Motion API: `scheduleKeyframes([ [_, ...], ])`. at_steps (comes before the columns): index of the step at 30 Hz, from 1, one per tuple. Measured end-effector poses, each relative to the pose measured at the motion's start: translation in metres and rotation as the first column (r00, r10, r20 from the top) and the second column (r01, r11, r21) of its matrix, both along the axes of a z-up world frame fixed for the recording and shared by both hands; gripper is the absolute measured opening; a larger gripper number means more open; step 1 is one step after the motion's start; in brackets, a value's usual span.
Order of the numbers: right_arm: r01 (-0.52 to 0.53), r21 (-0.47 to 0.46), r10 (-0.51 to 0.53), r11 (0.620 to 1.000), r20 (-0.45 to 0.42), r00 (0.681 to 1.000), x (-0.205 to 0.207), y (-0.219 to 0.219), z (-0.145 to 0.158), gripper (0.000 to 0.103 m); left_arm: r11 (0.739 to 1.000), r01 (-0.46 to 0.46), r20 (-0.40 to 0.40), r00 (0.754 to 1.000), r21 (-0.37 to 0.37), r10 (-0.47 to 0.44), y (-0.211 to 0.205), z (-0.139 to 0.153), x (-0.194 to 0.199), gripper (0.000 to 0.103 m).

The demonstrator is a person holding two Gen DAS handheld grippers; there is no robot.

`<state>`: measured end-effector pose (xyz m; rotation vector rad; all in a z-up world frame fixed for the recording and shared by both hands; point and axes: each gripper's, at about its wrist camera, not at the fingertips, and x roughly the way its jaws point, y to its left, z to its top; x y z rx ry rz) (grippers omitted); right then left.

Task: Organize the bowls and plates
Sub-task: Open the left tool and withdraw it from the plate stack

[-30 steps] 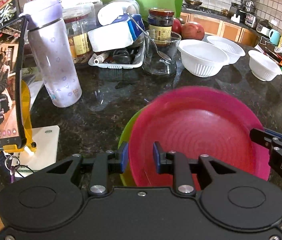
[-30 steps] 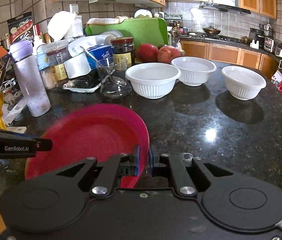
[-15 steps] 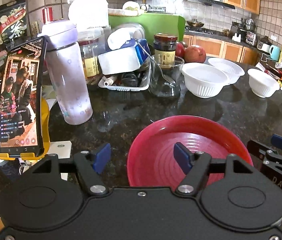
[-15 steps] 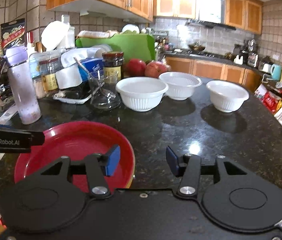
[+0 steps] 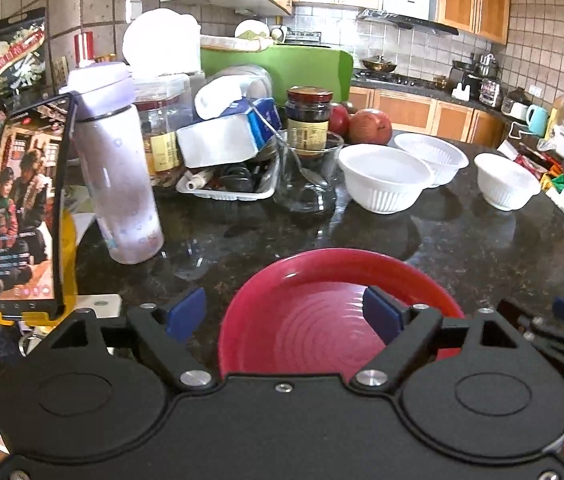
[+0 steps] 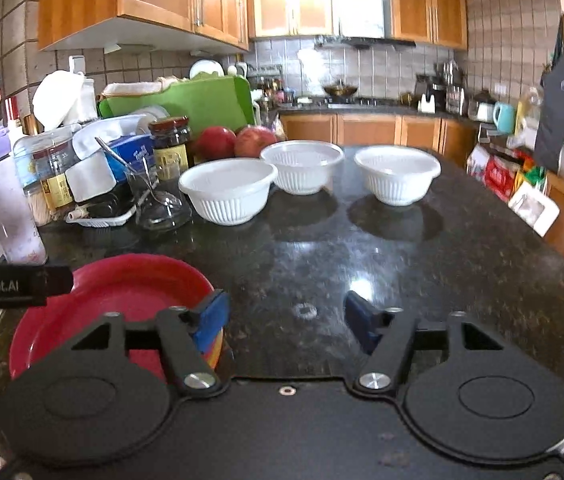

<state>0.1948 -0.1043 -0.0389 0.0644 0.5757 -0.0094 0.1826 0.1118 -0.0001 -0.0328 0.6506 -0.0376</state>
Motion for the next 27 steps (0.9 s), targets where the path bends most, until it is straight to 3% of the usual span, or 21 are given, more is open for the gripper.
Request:
scheduleKeyframes([
  [3, 0.010, -0.022, -0.011, 1.000, -0.046, 0.999, 0.002, -0.004, -0.004, 0.089, 1.000, 0.010, 0.002, 1.000, -0.004, -0.010, -0.006, 0.001, 0.001, 0.087],
  [10, 0.069, -0.053, -0.071, 0.996, -0.041, 0.997, 0.002, -0.022, -0.011, 0.089, 1.000, 0.000, -0.008, 1.000, -0.015, 0.000, -0.021, -0.001, 0.007, 0.087],
  [14, 0.078, -0.063, -0.081, 0.995, -0.043, 0.996, 0.003, -0.036, -0.012, 0.094, 0.999, -0.029, -0.025, 0.999, -0.041, 0.028, -0.029, -0.001, 0.012, 0.087],
  [17, 0.078, -0.077, -0.080, 0.994, -0.024, 0.997, 0.007, -0.050, -0.012, 0.103, 0.998, -0.049, -0.023, 0.999, -0.049, 0.048, -0.040, 0.000, 0.016, 0.087],
  [22, 0.039, -0.100, -0.039, 0.994, -0.003, 0.999, 0.017, -0.073, -0.010, 0.103, 0.998, -0.029, -0.049, 0.998, -0.052, 0.026, -0.066, 0.002, 0.025, 0.086],
  [27, -0.001, -0.026, 0.000, 1.000, -0.048, 0.999, 0.041, -0.112, -0.012, 0.103, 0.999, -0.009, -0.058, 0.998, -0.036, 0.007, -0.100, 0.005, 0.031, 0.086],
])
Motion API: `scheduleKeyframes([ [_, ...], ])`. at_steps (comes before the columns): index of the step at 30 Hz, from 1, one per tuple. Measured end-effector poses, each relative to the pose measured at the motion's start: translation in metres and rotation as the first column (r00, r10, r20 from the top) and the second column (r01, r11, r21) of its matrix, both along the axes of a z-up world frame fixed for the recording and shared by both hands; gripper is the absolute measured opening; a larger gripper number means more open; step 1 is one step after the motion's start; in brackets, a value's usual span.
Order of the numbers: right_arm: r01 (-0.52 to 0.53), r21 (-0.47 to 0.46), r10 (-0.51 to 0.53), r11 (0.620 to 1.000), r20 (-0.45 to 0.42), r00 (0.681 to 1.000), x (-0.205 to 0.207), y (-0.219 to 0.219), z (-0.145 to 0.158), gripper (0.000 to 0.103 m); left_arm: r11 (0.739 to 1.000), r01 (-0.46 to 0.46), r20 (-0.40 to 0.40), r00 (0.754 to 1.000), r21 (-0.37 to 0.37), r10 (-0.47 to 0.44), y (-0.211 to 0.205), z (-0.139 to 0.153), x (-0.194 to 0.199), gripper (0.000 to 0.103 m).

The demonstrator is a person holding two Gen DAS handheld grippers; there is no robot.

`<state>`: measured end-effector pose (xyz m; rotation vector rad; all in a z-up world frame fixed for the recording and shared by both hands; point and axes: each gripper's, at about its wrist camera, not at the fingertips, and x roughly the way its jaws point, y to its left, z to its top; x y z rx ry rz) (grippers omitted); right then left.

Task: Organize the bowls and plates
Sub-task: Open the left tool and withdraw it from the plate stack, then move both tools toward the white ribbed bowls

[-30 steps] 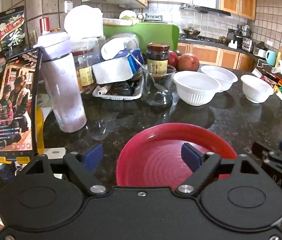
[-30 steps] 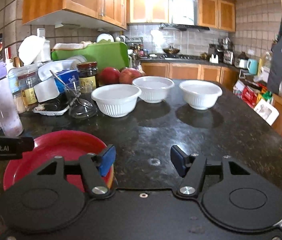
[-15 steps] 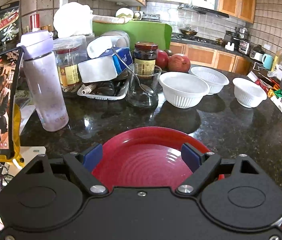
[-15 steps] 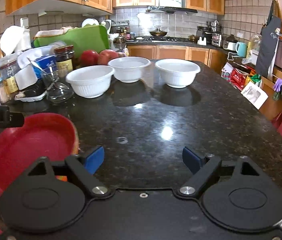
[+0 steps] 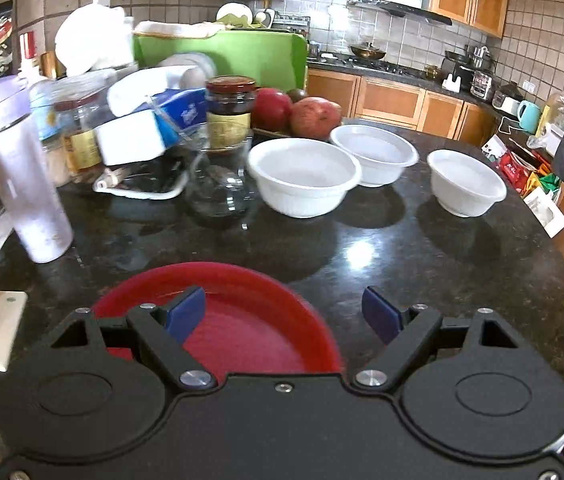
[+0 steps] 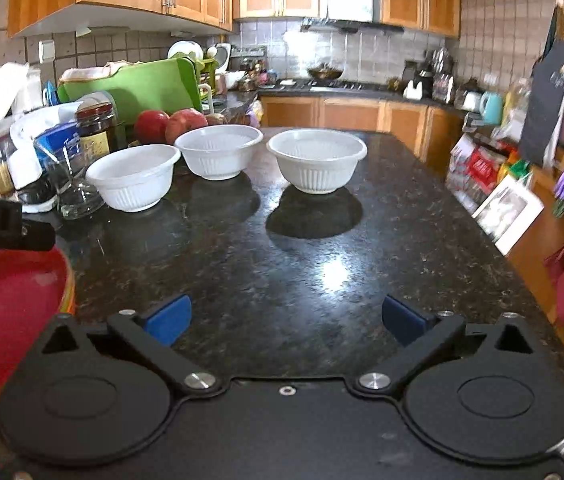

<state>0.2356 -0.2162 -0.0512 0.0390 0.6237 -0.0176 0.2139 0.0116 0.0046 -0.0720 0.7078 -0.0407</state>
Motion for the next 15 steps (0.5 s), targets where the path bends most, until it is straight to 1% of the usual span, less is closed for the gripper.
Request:
scheduleKeyframes([
  [2, -0.024, 0.002, 0.024, 1.000, -0.008, 1.000, 0.008, -0.013, 0.001, 0.103, 1.000, -0.004, -0.007, 1.000, 0.000, 0.004, -0.012, 0.002, 0.003, 0.086],
  [8, -0.086, -0.071, 0.088, 0.994, 0.018, 0.996, 0.028, -0.046, 0.005, 0.103, 0.999, -0.044, -0.012, 0.999, -0.031, 0.044, -0.038, 0.009, 0.016, 0.086],
  [9, -0.100, -0.076, 0.102, 0.992, 0.020, 0.995, 0.033, -0.051, 0.005, 0.101, 0.998, -0.053, -0.006, 0.999, -0.034, 0.053, -0.041, 0.010, 0.018, 0.086],
  [11, -0.126, -0.078, 0.129, 0.989, 0.034, 0.991, 0.040, -0.062, 0.006, 0.098, 0.998, -0.062, 0.012, 0.998, -0.021, 0.063, -0.049, 0.014, 0.021, 0.086],
  [13, -0.137, -0.068, 0.139, 0.988, 0.037, 0.990, 0.048, -0.072, 0.005, 0.098, 0.997, -0.076, 0.038, 0.996, 0.010, 0.075, -0.059, 0.019, 0.021, 0.086],
  [15, -0.145, -0.033, 0.145, 0.989, 0.015, 0.989, 0.058, -0.089, 0.005, 0.093, 0.996, -0.085, 0.062, 0.995, 0.035, 0.083, -0.067, 0.022, 0.022, 0.086],
])
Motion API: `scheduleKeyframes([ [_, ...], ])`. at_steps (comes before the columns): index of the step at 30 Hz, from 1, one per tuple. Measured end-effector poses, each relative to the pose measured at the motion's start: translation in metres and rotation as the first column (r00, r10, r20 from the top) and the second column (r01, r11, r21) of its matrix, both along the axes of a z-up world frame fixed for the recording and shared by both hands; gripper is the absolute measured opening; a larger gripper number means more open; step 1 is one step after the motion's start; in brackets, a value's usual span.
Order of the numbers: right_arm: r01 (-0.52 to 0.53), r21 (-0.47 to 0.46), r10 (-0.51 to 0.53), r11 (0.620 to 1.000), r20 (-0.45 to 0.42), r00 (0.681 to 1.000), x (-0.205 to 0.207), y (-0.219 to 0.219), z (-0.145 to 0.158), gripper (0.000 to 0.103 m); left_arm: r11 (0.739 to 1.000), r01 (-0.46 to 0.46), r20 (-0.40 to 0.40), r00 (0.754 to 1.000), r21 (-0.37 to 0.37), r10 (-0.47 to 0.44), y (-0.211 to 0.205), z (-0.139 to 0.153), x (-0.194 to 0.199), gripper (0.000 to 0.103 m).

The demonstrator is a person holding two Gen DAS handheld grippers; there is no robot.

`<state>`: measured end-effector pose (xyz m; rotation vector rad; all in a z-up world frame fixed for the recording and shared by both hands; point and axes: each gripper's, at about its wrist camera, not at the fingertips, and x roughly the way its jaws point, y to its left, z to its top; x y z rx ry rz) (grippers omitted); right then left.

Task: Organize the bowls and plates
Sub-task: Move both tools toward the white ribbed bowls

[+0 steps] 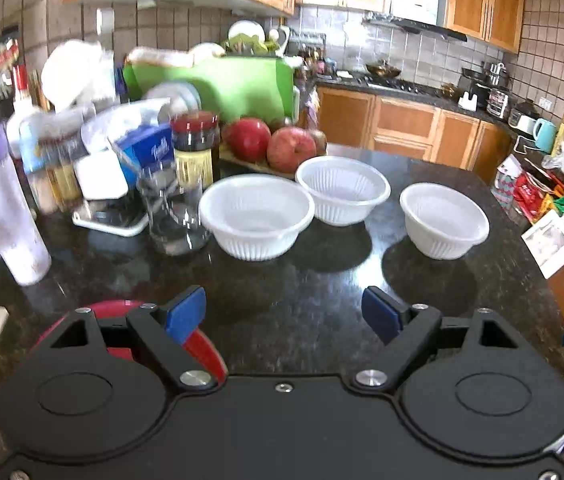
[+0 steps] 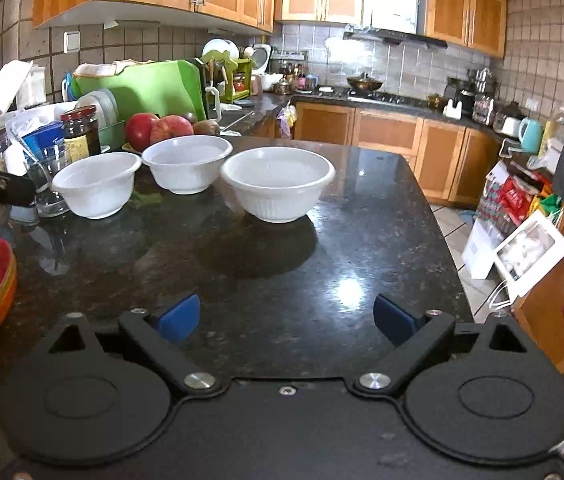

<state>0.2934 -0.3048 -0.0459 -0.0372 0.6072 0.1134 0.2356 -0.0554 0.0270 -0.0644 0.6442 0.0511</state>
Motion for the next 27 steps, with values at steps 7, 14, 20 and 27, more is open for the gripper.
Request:
scheduleKeyframes([
  [7, 0.027, 0.093, -0.019, 0.995, -0.081, 0.997, 0.040, -0.046, -0.004, 0.092, 1.000, -0.008, 0.040, 0.999, 0.012, 0.007, -0.026, 0.010, 0.004, 0.088],
  [14, 0.043, 0.240, -0.005, 0.970, -0.159, 0.987, 0.085, -0.077, 0.008, 0.096, 0.996, -0.010, 0.064, 0.998, 0.094, 0.004, -0.058, 0.012, 0.012, 0.088],
  [20, 0.049, 0.242, 0.002, 0.969, -0.206, 0.979, 0.121, -0.082, 0.021, 0.094, 0.996, 0.001, 0.035, 0.999, 0.088, -0.004, -0.070, 0.014, 0.031, 0.088],
  [27, 0.110, 0.372, -0.069, 0.922, -0.121, 0.990, 0.150, -0.100, 0.049, 0.089, 0.997, 0.001, 0.025, 1.000, 0.075, -0.002, -0.074, 0.019, 0.057, 0.088],
])
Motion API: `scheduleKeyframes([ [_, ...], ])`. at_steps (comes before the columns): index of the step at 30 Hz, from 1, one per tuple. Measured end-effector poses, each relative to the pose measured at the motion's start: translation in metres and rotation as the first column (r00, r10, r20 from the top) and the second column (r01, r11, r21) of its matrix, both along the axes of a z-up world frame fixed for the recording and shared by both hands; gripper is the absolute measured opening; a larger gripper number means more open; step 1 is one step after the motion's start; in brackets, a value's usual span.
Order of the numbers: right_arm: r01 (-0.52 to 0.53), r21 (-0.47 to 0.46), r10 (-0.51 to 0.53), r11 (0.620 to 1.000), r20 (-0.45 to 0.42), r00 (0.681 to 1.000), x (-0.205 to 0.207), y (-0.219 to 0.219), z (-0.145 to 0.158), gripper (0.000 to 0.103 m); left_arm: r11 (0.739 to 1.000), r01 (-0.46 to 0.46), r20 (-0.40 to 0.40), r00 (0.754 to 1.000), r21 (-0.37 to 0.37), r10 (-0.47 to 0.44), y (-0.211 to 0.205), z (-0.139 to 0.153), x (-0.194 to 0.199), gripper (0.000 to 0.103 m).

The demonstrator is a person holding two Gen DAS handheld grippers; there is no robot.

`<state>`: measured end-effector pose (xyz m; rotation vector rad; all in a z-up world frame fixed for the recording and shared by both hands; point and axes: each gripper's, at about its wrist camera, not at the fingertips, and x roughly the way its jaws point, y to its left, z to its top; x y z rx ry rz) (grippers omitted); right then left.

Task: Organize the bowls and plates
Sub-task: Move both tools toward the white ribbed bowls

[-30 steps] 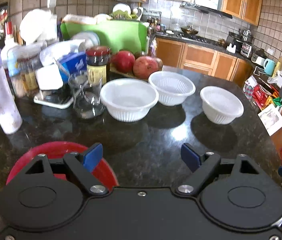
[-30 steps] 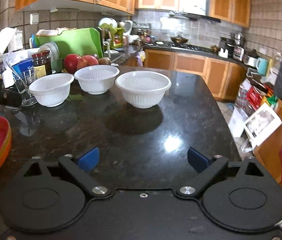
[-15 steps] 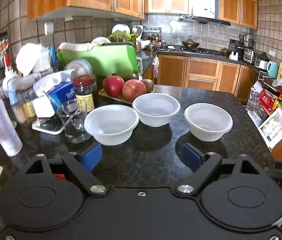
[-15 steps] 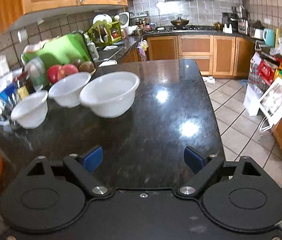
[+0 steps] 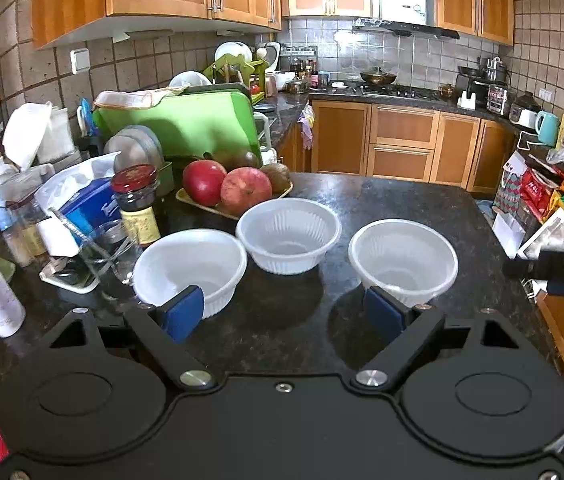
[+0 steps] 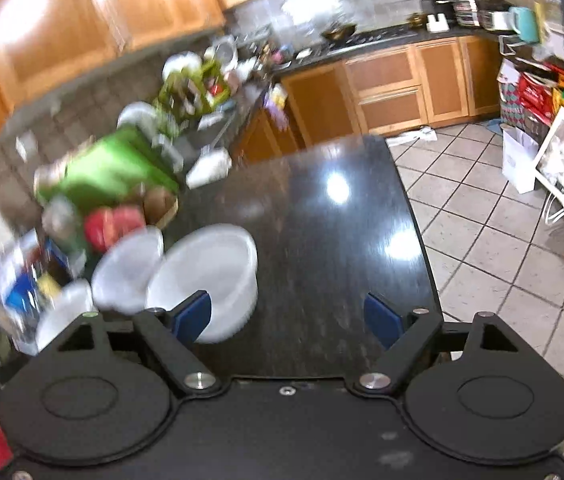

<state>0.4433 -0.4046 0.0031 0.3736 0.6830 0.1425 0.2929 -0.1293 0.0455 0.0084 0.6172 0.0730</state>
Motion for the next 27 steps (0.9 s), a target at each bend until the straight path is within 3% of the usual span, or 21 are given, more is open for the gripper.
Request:
scheduleKeyframes([
  [3, -0.069, -0.048, 0.070, 0.996, 0.028, 0.997, 0.011, 0.010, 0.008, 0.088, 1.000, 0.012, -0.014, 1.000, -0.026, -0.012, -0.001, -0.002, 0.013, 0.091],
  [8, -0.142, -0.229, 0.179, 0.963, 0.152, 0.972, 0.030, 0.028, 0.013, 0.092, 0.997, 0.050, -0.038, 0.998, -0.066, -0.052, -0.004, -0.011, 0.034, 0.091],
  [11, -0.169, -0.243, 0.211, 0.955, 0.159, 0.964, 0.048, 0.029, 0.003, 0.086, 0.998, 0.046, -0.036, 0.998, -0.029, -0.047, -0.013, -0.016, 0.044, 0.091],
  [17, -0.196, -0.320, 0.258, 0.927, 0.164, 0.952, 0.065, 0.037, -0.014, 0.075, 0.995, 0.088, -0.056, 0.994, -0.056, -0.091, -0.019, -0.025, 0.064, 0.087],
  [23, -0.259, -0.383, 0.337, 0.887, 0.152, 0.929, 0.070, 0.049, -0.028, 0.075, 0.993, 0.116, -0.089, 0.989, -0.036, -0.118, -0.026, -0.034, 0.076, 0.086],
  [27, -0.260, -0.368, 0.332, 0.893, 0.148, 0.932, 0.075, 0.050, -0.039, 0.075, 0.993, 0.121, -0.102, 0.987, -0.003, -0.121, -0.032, -0.041, 0.079, 0.086],
])
